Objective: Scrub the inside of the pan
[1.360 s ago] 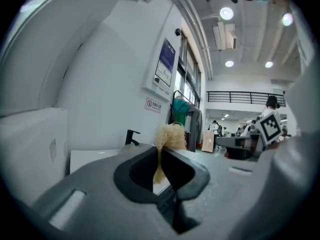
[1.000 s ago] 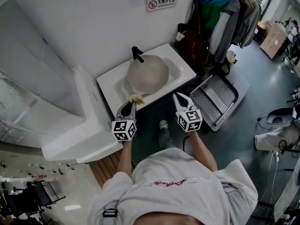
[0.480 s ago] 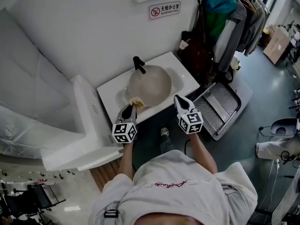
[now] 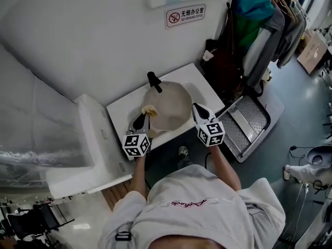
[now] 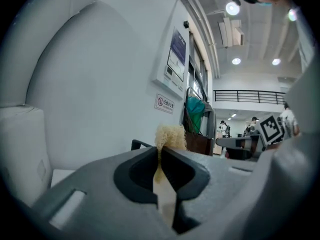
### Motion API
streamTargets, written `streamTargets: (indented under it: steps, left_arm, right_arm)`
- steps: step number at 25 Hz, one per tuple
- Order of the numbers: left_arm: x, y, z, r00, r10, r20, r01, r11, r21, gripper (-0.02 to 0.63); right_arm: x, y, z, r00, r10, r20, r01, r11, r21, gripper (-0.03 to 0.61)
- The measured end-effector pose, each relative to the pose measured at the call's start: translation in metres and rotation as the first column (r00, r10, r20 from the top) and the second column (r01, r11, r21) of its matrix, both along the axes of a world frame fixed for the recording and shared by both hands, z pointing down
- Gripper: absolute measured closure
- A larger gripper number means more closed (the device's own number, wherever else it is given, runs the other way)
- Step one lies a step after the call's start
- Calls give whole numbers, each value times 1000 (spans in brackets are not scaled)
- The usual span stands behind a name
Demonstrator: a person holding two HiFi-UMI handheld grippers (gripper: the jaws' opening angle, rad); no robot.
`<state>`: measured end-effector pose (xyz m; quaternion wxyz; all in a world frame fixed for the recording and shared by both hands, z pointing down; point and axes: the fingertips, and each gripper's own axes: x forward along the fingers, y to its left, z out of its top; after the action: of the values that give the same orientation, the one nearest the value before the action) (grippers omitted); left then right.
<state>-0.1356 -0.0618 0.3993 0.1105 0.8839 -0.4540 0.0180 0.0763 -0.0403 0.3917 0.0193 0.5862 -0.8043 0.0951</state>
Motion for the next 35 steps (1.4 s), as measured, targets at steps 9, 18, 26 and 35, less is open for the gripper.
streamTargets:
  steps: [9, 18, 26, 35]
  left_arm:
    - [25, -68, -34, 1000, 0, 22, -1, 999, 41, 592]
    - [36, -119, -69, 996, -6, 90, -2, 995, 97, 592]
    - [35, -147, -68, 989, -33, 144, 22, 997, 77, 592]
    - [27, -174, -43, 985, -7, 170, 3, 1000, 28, 592]
  right_arm:
    - [21, -73, -9, 999, -39, 19, 39, 999, -5, 572]
    - [43, -129, 2, 995, -76, 61, 77, 997, -20, 572]
    - [48, -159, 9, 988, -135, 69, 138, 990, -42, 572]
    - [47, -171, 39, 991, -124, 53, 129, 985, -115, 572]
